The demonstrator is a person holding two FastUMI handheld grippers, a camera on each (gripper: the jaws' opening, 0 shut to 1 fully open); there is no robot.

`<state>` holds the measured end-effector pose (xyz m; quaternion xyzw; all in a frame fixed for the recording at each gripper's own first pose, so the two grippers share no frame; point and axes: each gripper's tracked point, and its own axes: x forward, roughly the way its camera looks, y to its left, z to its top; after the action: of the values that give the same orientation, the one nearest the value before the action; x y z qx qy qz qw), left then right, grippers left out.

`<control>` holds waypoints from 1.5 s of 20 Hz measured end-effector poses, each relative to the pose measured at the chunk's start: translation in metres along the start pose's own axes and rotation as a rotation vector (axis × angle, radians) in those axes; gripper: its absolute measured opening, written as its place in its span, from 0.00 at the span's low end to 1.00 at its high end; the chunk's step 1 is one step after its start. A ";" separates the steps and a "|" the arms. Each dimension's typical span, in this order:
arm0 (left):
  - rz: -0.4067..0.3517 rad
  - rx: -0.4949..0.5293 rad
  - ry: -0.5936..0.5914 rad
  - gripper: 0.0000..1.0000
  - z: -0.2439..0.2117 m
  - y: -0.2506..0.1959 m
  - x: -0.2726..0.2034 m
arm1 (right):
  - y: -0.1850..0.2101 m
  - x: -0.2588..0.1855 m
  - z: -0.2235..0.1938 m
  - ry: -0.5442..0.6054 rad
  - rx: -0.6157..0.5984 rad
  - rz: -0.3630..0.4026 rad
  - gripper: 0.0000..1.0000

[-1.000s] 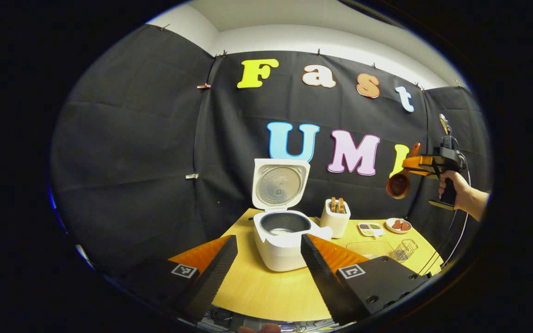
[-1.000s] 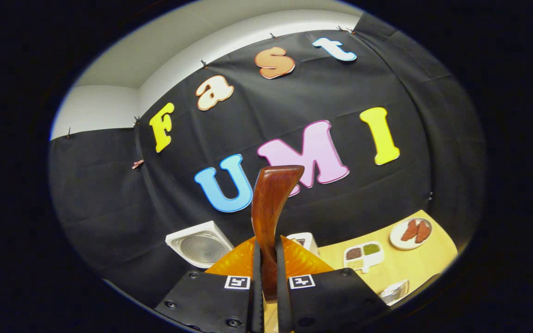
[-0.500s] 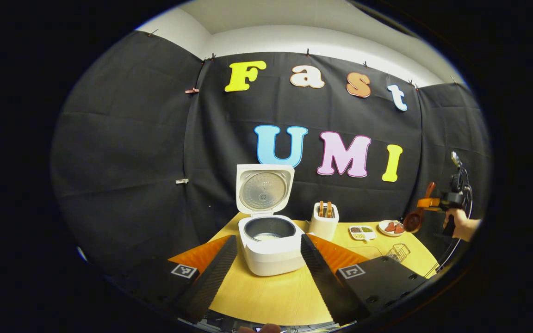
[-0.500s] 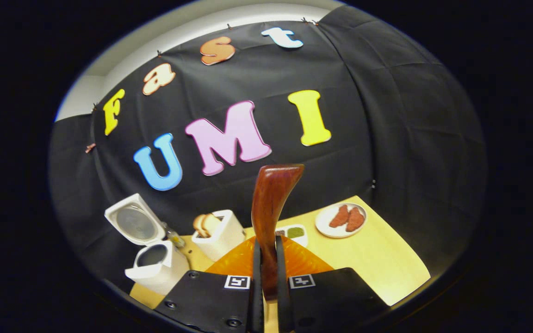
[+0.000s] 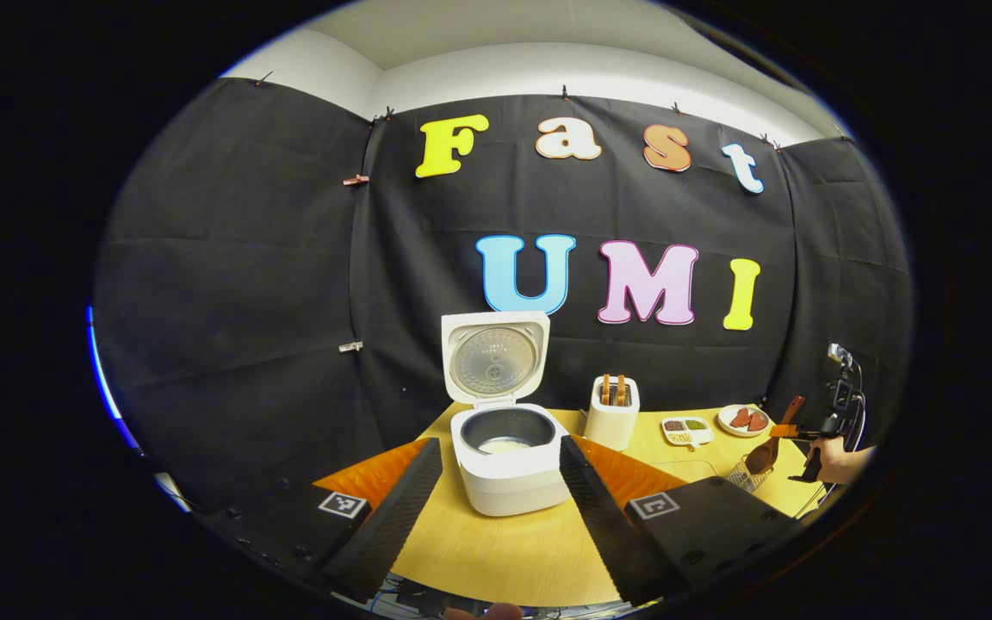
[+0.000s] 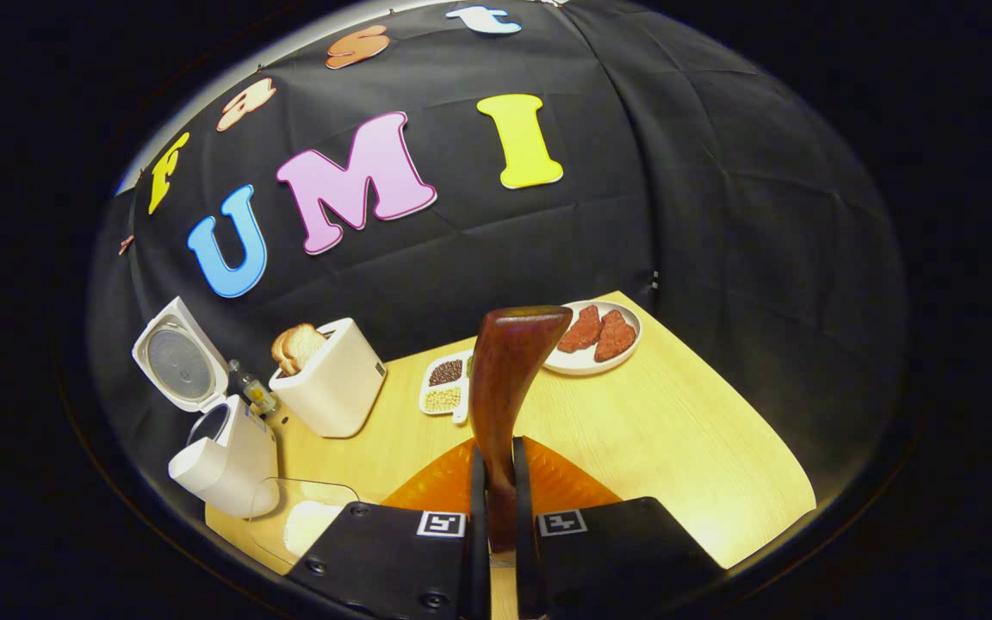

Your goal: Close the left gripper, press the button to open the rice cooker; take a wooden spoon from the chopstick holder with the right hand, scoop a spoonful of rice and pour it into the rice cooker, then put the wooden spoon back into the chopstick holder.

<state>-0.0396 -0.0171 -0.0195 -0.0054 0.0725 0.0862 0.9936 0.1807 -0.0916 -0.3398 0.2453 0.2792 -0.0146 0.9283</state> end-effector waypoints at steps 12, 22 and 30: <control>-0.003 -0.007 -0.019 0.95 0.009 -0.001 -0.010 | -0.032 0.003 -0.032 0.118 0.120 -0.060 0.38; -0.114 -0.017 -0.131 0.95 0.065 -0.007 0.054 | -0.062 -0.107 -0.003 -0.027 0.134 -0.121 0.97; -0.171 -0.035 -0.238 0.95 0.142 0.010 0.159 | -0.035 -0.205 0.034 -0.180 -0.039 -0.134 0.98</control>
<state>0.1344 0.0229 0.0981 -0.0185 -0.0482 0.0023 0.9987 0.0196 -0.1603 -0.2229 0.2056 0.2105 -0.0931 0.9512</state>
